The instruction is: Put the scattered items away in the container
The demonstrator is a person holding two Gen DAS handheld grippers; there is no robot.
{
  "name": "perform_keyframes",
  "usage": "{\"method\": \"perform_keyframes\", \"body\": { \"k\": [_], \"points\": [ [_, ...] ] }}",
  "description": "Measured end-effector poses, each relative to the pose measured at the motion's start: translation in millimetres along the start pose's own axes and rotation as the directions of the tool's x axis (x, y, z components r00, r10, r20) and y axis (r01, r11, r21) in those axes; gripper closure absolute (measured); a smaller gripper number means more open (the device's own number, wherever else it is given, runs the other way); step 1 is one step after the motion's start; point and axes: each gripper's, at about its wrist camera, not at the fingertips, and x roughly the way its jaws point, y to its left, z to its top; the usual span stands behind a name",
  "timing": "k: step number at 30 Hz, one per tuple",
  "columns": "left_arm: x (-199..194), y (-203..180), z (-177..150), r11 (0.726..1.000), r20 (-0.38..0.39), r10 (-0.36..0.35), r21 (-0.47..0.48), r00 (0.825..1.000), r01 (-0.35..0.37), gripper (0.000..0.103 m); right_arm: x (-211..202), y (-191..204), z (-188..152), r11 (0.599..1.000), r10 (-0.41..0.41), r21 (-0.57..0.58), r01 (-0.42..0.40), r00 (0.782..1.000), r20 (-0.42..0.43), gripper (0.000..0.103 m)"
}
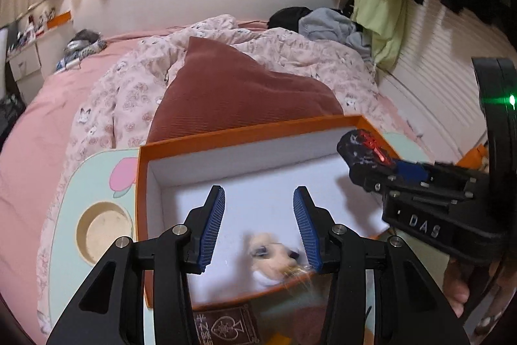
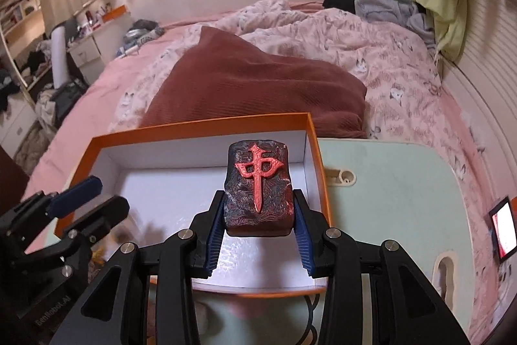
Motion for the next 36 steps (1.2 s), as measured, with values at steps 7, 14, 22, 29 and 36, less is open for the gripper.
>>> {"method": "perform_keyframes", "body": {
  "k": [7, 14, 22, 29, 36],
  "points": [
    [-6, 7, 8, 0.999, 0.015, -0.012, -0.029, 1.0, 0.012, 0.057, -10, 8, 10, 0.999, 0.033, -0.001, -0.033, 0.998, 0.054, 0.063],
    [-27, 17, 0, 0.995, 0.032, -0.048, -0.089, 0.998, 0.051, 0.032, -31, 6, 6, 0.999, 0.034, 0.007, -0.035, 0.992, 0.121, 0.033],
    [-91, 9, -40, 0.992, 0.003, -0.107, -0.067, 0.994, 0.107, 0.032, -86, -6, -47, 0.991, 0.089, 0.083, -0.106, 0.977, 0.193, 0.026],
    [-112, -24, -111, 0.996, -0.003, -0.026, 0.081, 1.0, 0.026, 0.032, -103, 8, -118, 0.995, -0.056, -0.07, 0.063, 0.993, 0.102, 0.01],
    [-93, -35, -151, 0.994, -0.088, 0.031, 0.111, 0.996, -0.021, 0.032, -100, 32, -176, 0.975, -0.118, -0.186, 0.125, 0.992, 0.046, 0.01]
  ]
}}
